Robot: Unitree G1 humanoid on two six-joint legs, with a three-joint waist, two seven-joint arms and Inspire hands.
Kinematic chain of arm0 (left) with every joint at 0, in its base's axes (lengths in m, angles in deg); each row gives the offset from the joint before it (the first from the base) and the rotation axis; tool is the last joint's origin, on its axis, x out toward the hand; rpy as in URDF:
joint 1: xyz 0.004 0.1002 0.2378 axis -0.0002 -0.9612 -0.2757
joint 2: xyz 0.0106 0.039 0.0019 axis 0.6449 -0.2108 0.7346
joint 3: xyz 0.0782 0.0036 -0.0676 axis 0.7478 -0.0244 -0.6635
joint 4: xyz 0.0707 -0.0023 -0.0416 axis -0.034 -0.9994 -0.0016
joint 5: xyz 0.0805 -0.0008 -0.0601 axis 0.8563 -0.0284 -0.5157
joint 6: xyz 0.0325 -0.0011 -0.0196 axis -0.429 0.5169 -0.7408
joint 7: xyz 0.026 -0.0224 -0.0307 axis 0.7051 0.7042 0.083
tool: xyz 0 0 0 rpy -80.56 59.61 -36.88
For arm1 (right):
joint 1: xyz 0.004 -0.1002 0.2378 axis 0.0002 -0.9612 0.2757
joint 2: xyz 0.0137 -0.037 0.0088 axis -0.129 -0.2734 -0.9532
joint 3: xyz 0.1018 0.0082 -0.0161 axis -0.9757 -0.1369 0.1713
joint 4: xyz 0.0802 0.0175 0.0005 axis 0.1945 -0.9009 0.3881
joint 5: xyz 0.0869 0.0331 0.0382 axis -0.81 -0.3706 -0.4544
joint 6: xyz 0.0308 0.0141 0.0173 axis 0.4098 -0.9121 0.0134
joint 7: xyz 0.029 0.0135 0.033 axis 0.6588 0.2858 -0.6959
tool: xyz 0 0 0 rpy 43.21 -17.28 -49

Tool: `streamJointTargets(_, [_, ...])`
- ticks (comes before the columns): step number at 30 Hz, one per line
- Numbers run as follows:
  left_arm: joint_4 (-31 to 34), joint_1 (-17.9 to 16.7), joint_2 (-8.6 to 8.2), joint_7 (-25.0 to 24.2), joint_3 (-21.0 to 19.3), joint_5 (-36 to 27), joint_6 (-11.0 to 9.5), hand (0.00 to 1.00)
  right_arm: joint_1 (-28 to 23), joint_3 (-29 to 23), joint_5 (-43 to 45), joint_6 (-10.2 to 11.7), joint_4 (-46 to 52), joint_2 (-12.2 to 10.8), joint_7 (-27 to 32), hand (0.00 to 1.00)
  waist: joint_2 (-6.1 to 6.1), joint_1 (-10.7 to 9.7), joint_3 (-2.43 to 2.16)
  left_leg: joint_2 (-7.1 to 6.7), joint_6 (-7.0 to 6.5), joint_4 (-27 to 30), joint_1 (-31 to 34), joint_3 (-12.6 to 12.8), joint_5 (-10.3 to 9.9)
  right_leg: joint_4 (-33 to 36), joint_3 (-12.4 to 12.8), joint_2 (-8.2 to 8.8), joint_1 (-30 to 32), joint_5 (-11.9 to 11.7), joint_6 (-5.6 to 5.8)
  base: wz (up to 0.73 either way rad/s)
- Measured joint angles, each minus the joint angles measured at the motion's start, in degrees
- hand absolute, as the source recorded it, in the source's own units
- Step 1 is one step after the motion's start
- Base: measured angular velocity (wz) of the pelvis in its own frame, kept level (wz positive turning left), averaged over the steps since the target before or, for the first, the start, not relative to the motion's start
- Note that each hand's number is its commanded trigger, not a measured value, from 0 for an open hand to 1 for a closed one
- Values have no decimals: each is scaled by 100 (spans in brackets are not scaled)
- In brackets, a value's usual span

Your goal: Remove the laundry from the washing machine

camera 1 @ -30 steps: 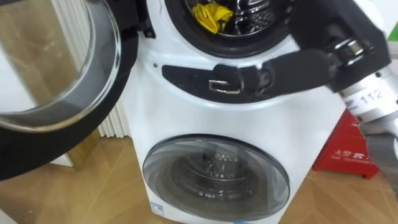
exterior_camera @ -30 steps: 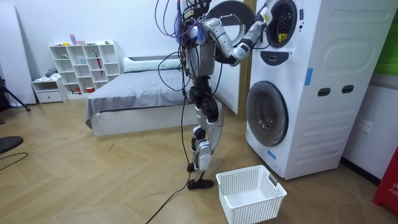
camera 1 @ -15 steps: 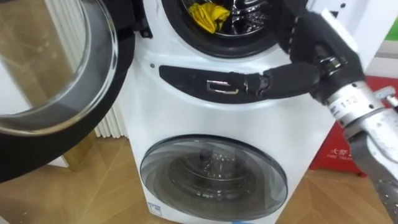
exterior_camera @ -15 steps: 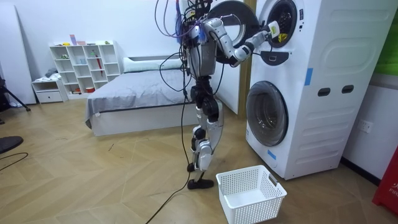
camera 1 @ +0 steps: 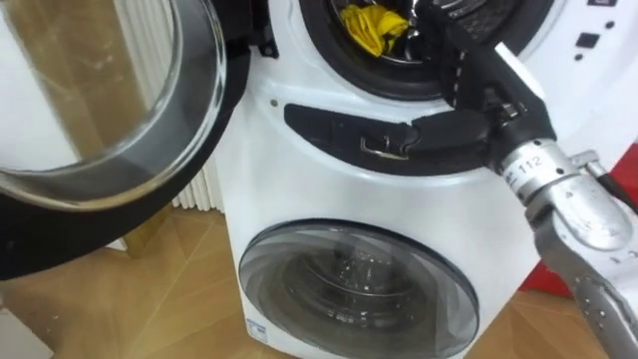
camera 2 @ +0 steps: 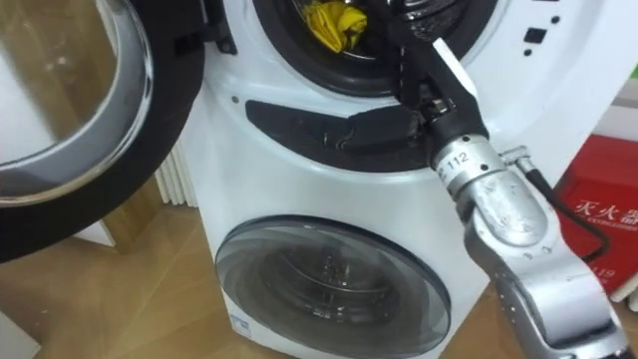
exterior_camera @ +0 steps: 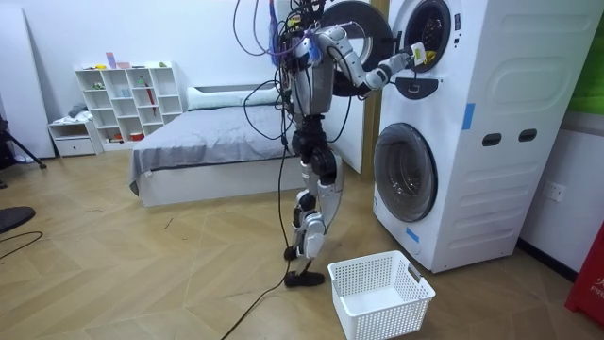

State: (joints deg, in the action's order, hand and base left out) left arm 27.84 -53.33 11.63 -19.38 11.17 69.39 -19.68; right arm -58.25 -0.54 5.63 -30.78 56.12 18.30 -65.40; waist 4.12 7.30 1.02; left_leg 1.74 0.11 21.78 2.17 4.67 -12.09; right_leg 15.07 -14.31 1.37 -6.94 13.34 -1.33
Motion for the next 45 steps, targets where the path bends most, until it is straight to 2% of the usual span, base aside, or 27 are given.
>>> streamJointTargets(1, [-1, -5, 1, -4, -15, 4, 20, 0, 0, -1, 203, 0, -125, -37, 0, 0, -33, 8, 2, 92, 10, 367, 149, -16, -78, 142, 5, -52, 20, 3, 2, 5])
streamJointTargets(4, [-53, -18, -1, -5, -15, 20, 39, 0, 0, -1, 398, 58, -168, -51, -1, 0, -42, 36, -1, 185, 14, 844, 339, -3, -86, 166, 5, -96, -3, 7, 1, 5])
streamJointTargets(5, [-55, -39, -4, -5, -20, 20, 50, 0, 0, -5, 420, 59, -169, -73, -2, 0, -54, 33, -11, 194, 14, 936, 373, -11, -85, 155, 12, -106, -11, 7, 0, 0])
streamJointTargets(6, [-55, -66, -19, -5, -21, 18, 82, 0, 4, -28, 395, 64, -165, -109, 5, 0, -96, 9, -29, 226, 17, 1389, 606, -17, -68, 81, 108, -132, -98, 8, -27, 9])
streamJointTargets(7, [-50, -115, -44, 0, -27, 6, 67, 0, 13, -41, 332, 62, -167, -118, 17, 0, -122, -26, -23, 69, 15, 1648, 986, -86, -258, -5, 469, -121, -185, 98, -175, 23])
streamJointTargets(8, [-51, -120, -71, 3, -23, 6, 62, 0, 13, -65, 327, 63, -170, -104, 34, 0, -130, -95, -36, -54, -12, 1359, 1115, -170, -352, -18, 577, -91, -193, 180, -233, 43])
streamJointTargets(9, [-46, -101, -104, 4, -4, 6, 41, 0, 10, -165, 302, 60, -187, -86, 91, 0, -177, -198, -63, -155, 78, 665, 1379, -234, -171, 11, 685, -72, -163, 369, -235, 16])
streamJointTargets(10, [-55, -135, -98, 5, -19, 7, -14, 0, 1, -244, 244, 58, -183, -105, 182, 0, -177, -119, -84, -184, 0, 425, 1547, -226, 492, 256, 892, -31, -21, 623, -195, -8])
streamJointTargets(11, [-71, -176, -76, 6, -26, 4, -13, 0, -20, -241, 213, 55, -171, -122, 227, 0, -153, -73, -112, -188, -174, 410, 1503, -155, 530, 384, 980, -8, 38, 682, -151, -39])
streamJointTargets(12, [-122, -217, -23, 5, -32, -7, -9, 0, -36, -234, 171, -10, -123, -114, 269, 0, -69, -81, -146, -205, -227, 352, 1418, -22, 529, 421, 997, 64, 102, 728, -80, -36])
streamJointTargets(14, [-165, -249, -36, 6, -114, 1, 13, 0, -24, -236, 170, -69, -76, -111, 346, 0, -20, -52, -164, -215, -295, 414, 1372, 85, 453, 371, 1017, 118, 86, 746, -25, -31])
streamJointTargets(18, [-147, -359, -63, 5, -290, -1, 20, 0, -37, -305, 222, -71, -25, -107, 551, 0, -31, -245, -165, -358, -354, 376, 1242, 143, 345, 373, 1007, 279, -23, 793, 113, -7])
streamJointTargets(21, [-69, -303, -63, -1, -280, 5, 2, 0, -37, -510, 198, -67, 64, 46, 566, 0, -30, -351, -171, -538, -493, 383, 1194, 175, 260, 557, 916, 496, 3, 918, 264, 3])
streamJointTargets(23, [-82, -293, -63, 2, -269, -34, -72, 0, -38, -532, 205, -67, 43, 179, 567, 0, -53, -367, -147, -643, -574, 367, 1036, 260, 207, 959, 845, 664, 23, 969, 354, -9])
streamJointTargets(24, [-82, -286, -62, 4, -275, -87, -97, 0, -39, -532, 239, -64, 43, 187, 574, 0, -97, -370, -115, -657, -658, 363, 913, 362, 161, 1324, 794, 753, 114, 947, 406, -24])
streamJointTargets(25, [-82, -258, -56, 4, -276, -94, -128, 0, -63, -530, 315, -63, 49, 185, 575, 0, -133, -365, -102, -660, -711, 346, 816, 433, 104, 1681, 734, 806, 238, 872, 542, -25])
streamJointTargets(26, [-81, -249, -42, 2, -278, -88, -160, 0, -79, -530, 352, -63, 49, 184, 575, 0, -143, -370, -108, -662, -730, 335, 792, 459, 84, 1810, 703, 838, 310, 820, 613, -27])
streamJointTargets(28, [-82, -167, 77, -28, -242, -87, -222, 0, -93, -528, 362, -58, 26, 159, 580, 0, -191, -395, -95, -621, -768, 226, 649, 436, 31, 2157, 781, 799, 499, 549, 628, -22])
streamJointTargets(29, [-81, -133, 104, -30, -240, -85, -220, 0, -109, -528, 372, -49, 12, 159, 581, 0, -217, -435, -78, -603, -771, 181, 617, 402, 32, 2182, 785, 764, 555, 537, 621, -9])
streamJointTargets(31, [-78, 32, 168, -32, -229, -87, -218, 0, -136, -529, 392, -46, 9, 158, 612, 0, -310, -578, -44, -446, -823, 100, 582, 342, 3, 1934, 807, 498, 1023, 577, 537, 0])
streamJointTargets(32, [-76, 75, 170, -33, -234, -84, -218, 0, -147, -532, 393, -53, 9, 157, 628, 0, -303, -615, -50, -431, -787, 83, 552, 321, 31, 1810, 811, 434, 1153, 574, 529, 14])
streamJointTargets(33, [-71, 114, 164, -33, -236, -83, -221, 0, -176, -531, 394, -74, 9, 157, 635, 0, -295, -676, -58, -442, -824, 40, 478, 303, 40, 1422, 841, 351, 1311, 507, 460, 14])
streamJointTargets(35, [-70, 104, 145, -31, -237, -70, -219, 0, -205, -531, 394, -78, 5, 157, 644, 0, -260, -722, -79, -470, -843, -58, 307, 312, 26, 849, 971, 233, 1395, 92, 357, 17])
streamJointTargets(36, [-69, 43, 142, -22, -242, -72, -213, 0, -222, -531, 376, -102, 6, 158, 668, 0, -265, -726, -124, -487, -837, -140, 209, 292, 18, 669, 987, 180, 1358, -142, 277, 12])
streamJointTargets(37, [-68, 2, 154, -3, -256, -70, -180, 0, -219, -542, 321, -107, 32, 173, 687, 0, -212, -698, -198, -503, -824, -207, 165, 280, 12, 466, 1068, 103, 1288, -401, 268, 5])
streamJointTargets(39, [-73, -28, 150, 4, -254, -71, -125, 0, -216, -547, 243, -106, 89, 178, 686, 0, -217, -687, -194, -482, -802, -285, 87, 226, 14, 223, 1121, 26, 1168, -686, 250, 0])
streamJointTargets(45, [-68, -226, 30, 7, -258, -69, 29, 0, -225, -548, -205, -205, 363, 132, 679, 0, -216, -715, -171, -453, -742, -549, -167, 220, 9, -41, 1142, -49, 899, -766, 223, -5])
